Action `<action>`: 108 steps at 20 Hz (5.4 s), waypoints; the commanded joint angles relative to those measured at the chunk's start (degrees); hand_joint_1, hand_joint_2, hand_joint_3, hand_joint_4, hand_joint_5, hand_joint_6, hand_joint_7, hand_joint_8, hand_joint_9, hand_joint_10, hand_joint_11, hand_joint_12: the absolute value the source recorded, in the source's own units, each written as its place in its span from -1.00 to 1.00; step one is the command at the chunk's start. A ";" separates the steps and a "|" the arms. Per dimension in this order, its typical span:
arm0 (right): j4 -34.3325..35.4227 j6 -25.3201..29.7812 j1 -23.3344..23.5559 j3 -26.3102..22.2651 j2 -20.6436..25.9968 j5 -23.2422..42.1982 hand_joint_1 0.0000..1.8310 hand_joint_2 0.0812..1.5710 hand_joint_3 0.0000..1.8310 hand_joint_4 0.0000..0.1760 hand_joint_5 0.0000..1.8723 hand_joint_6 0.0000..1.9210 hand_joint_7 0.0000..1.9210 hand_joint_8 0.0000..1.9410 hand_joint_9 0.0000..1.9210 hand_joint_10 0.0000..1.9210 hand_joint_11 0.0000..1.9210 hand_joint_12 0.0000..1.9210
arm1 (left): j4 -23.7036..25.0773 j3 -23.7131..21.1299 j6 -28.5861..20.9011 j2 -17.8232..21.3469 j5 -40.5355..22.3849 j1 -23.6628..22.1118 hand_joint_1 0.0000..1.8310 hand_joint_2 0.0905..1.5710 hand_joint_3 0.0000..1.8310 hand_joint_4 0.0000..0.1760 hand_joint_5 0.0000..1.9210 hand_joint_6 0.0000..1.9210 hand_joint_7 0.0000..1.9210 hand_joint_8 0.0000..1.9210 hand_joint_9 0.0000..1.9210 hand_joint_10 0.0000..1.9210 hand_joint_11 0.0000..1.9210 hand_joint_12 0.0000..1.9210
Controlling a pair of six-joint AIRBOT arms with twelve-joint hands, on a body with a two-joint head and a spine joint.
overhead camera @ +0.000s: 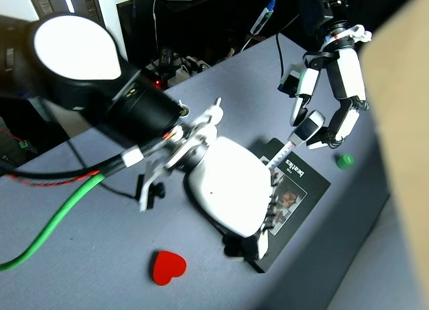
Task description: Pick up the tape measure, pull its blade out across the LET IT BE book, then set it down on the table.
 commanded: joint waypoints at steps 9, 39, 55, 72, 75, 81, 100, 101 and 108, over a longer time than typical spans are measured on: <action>-3.64 -4.82 1.39 0.25 6.43 2.84 0.33 0.42 -1.00 -1.00 -0.11 0.25 0.12 -0.12 -0.01 -0.25 -0.25 0.34 | -0.52 0.74 -0.10 0.24 -7.01 -0.42 0.48 0.48 -1.00 -1.00 -0.21 0.13 -0.11 0.26 -0.16 0.53 -0.27 0.53; -3.61 -7.35 1.06 0.92 14.28 10.93 0.49 0.41 -1.00 -1.00 -0.14 0.25 0.15 -0.20 -0.13 0.32 -0.21 0.35 | -0.46 0.30 -0.01 0.28 -7.46 0.12 0.50 0.42 -1.00 -1.00 -0.14 0.01 -0.02 0.14 -0.05 0.44 -0.23 0.49; -3.62 -6.71 -0.99 -2.55 14.57 10.25 -0.99 0.29 -1.00 -0.59 -0.98 -1.00 -0.99 -1.00 -0.99 -1.00 -1.00 -0.80 | -0.05 0.27 -0.51 0.41 -8.30 1.62 0.48 0.47 -1.00 -1.00 -0.18 0.11 -0.11 0.25 -0.14 0.52 -0.27 0.54; -3.47 0.74 6.98 -18.45 19.26 -1.25 -1.00 0.22 -1.00 -0.17 -1.00 -1.00 -1.00 -1.00 -1.00 -1.00 -1.00 -1.00 | -0.75 6.35 -8.49 0.01 -18.24 16.63 0.48 0.46 -1.00 -1.00 -0.16 0.08 -0.11 0.24 -0.14 0.51 -0.28 0.54; -3.98 2.84 7.00 -19.15 20.12 0.18 -1.00 0.24 -0.99 -0.18 -1.00 -1.00 -1.00 -1.00 -1.00 -1.00 -1.00 -1.00 | -1.10 7.09 -10.30 -0.16 -19.50 18.35 0.48 0.47 -1.00 -1.00 -0.18 0.09 -0.11 0.25 -0.14 0.52 -0.28 0.54; -2.92 -0.43 5.16 -20.34 20.87 -6.89 -1.00 0.25 -0.99 -0.19 -1.00 -1.00 -1.00 -1.00 -1.00 -1.00 -0.99 -0.99 | 1.77 9.46 -15.14 -1.12 -24.70 23.89 0.48 0.48 -1.00 -1.00 -0.21 0.12 -0.11 0.26 -0.15 0.53 -0.30 0.54; -6.51 6.30 0.48 -22.88 21.98 -4.99 -1.00 0.28 -0.99 -0.30 -1.00 -1.00 -1.00 -1.00 -1.00 -1.00 -0.97 -0.98 | 8.86 15.78 -20.17 -3.17 -26.39 26.36 0.49 0.46 -1.00 -1.00 -0.19 0.10 -0.09 0.22 -0.13 0.50 -0.24 0.52; -6.51 6.32 0.33 -22.88 21.99 -4.96 -1.00 0.29 -0.99 -0.31 -1.00 -1.00 -1.00 -1.00 -1.00 -1.00 -0.97 -0.98 | 8.86 16.12 -20.22 -3.36 -26.46 26.35 0.49 0.46 -1.00 -1.00 -0.19 0.10 -0.09 0.23 -0.13 0.50 -0.24 0.52; -6.52 7.25 0.19 -22.96 22.09 -4.92 -1.00 0.30 -0.99 -0.36 -1.00 -1.00 -1.00 -1.00 -1.00 -1.00 -0.97 -0.97 | 8.99 18.39 -20.76 -4.08 -27.35 27.21 0.49 0.46 -1.00 -1.00 -0.17 0.09 -0.09 0.23 -0.14 0.51 -0.26 0.54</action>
